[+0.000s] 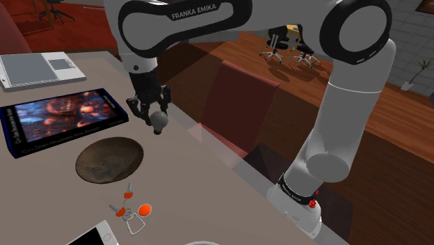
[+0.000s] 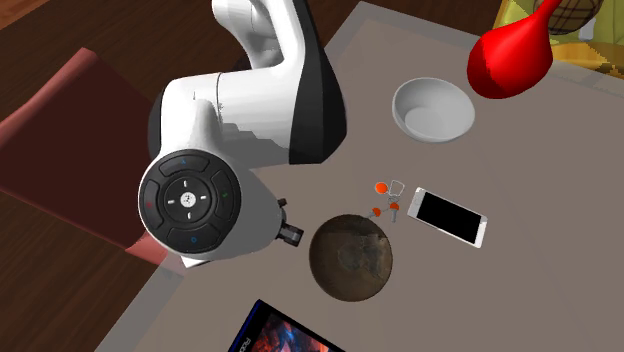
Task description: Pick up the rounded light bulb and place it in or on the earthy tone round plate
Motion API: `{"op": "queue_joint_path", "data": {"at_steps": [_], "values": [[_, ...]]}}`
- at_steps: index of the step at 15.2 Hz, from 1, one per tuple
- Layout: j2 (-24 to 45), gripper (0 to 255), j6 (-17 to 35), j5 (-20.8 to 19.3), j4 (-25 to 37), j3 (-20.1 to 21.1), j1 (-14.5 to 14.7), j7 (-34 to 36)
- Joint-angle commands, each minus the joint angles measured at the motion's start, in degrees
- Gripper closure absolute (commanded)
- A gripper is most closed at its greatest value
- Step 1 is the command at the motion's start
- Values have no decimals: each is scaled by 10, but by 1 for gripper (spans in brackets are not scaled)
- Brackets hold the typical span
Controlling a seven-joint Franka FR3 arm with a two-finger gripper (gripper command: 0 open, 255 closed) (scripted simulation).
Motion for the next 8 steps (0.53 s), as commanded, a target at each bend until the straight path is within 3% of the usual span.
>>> {"op": "queue_joint_path", "data": {"at_steps": [1,8], "values": [[-4,255,-15,2,11,1,0,0],[-13,255,-66,6,53,2,0,-2]]}}
